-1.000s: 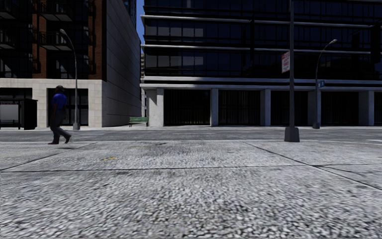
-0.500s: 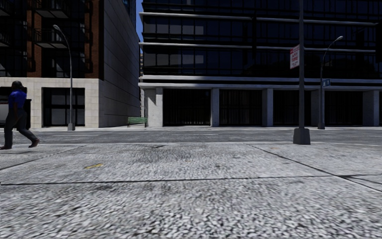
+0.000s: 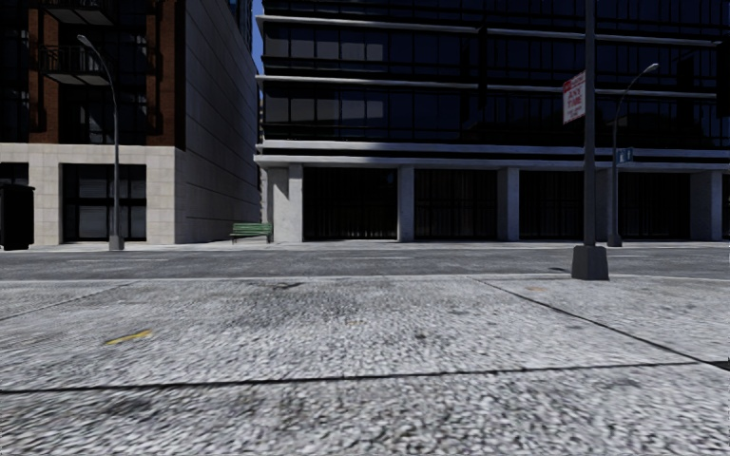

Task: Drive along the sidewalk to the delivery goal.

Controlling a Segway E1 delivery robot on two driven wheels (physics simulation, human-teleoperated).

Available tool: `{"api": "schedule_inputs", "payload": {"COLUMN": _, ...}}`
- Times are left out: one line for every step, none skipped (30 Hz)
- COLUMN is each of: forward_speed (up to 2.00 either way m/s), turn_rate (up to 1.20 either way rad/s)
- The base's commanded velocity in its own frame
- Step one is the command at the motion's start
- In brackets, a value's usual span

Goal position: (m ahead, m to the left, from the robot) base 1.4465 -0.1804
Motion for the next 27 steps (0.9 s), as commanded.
{"api": "schedule_inputs", "payload": {"forward_speed": 1.12, "turn_rate": -0.21}}
{"api": "schedule_inputs", "payload": {"forward_speed": 1.12, "turn_rate": -0.21}}
{"api": "schedule_inputs", "payload": {"forward_speed": 1.12, "turn_rate": -0.21}}
{"api": "schedule_inputs", "payload": {"forward_speed": 1.12, "turn_rate": -0.21}}
{"api": "schedule_inputs", "payload": {"forward_speed": 1.12, "turn_rate": -0.21}}
{"api": "schedule_inputs", "payload": {"forward_speed": 1.12, "turn_rate": -0.21}}
{"api": "schedule_inputs", "payload": {"forward_speed": 1.12, "turn_rate": -0.21}}
{"api": "schedule_inputs", "payload": {"forward_speed": 1.12, "turn_rate": -0.21}}
{"api": "schedule_inputs", "payload": {"forward_speed": 1.12, "turn_rate": -0.21}}
{"api": "schedule_inputs", "payload": {"forward_speed": 1.12, "turn_rate": -0.21}}
{"api": "schedule_inputs", "payload": {"forward_speed": 1.12, "turn_rate": -0.16}}
{"api": "schedule_inputs", "payload": {"forward_speed": 1.12, "turn_rate": -0.02}}
{"api": "schedule_inputs", "payload": {"forward_speed": 1.12, "turn_rate": 0.0}}
{"api": "schedule_inputs", "payload": {"forward_speed": 1.12, "turn_rate": 0.0}}
{"api": "schedule_inputs", "payload": {"forward_speed": 1.11, "turn_rate": 0.0}}
{"api": "schedule_inputs", "payload": {"forward_speed": 1.11, "turn_rate": 0.0}}
{"api": "schedule_inputs", "payload": {"forward_speed": 1.11, "turn_rate": 0.0}}
{"api": "schedule_inputs", "payload": {"forward_speed": 1.11, "turn_rate": 0.0}}
{"api": "schedule_inputs", "payload": {"forward_speed": 1.11, "turn_rate": 0.0}}
{"api": "schedule_inputs", "payload": {"forward_speed": 1.1, "turn_rate": 0.0}}
{"api": "schedule_inputs", "payload": {"forward_speed": 1.08, "turn_rate": 0.0}}
{"api": "schedule_inputs", "payload": {"forward_speed": 1.08, "turn_rate": 0.0}}
{"api": "schedule_inputs", "payload": {"forward_speed": 1.06, "turn_rate": 0.0}}
{"api": "schedule_inputs", "payload": {"forward_speed": 1.05, "turn_rate": 0.0}}
{"api": "schedule_inputs", "payload": {"forward_speed": 1.05, "turn_rate": 0.0}}
{"api": "schedule_inputs", "payload": {"forward_speed": 1.05, "turn_rate": 0.0}}
{"api": "schedule_inputs", "payload": {"forward_speed": 1.04, "turn_rate": 0.0}}
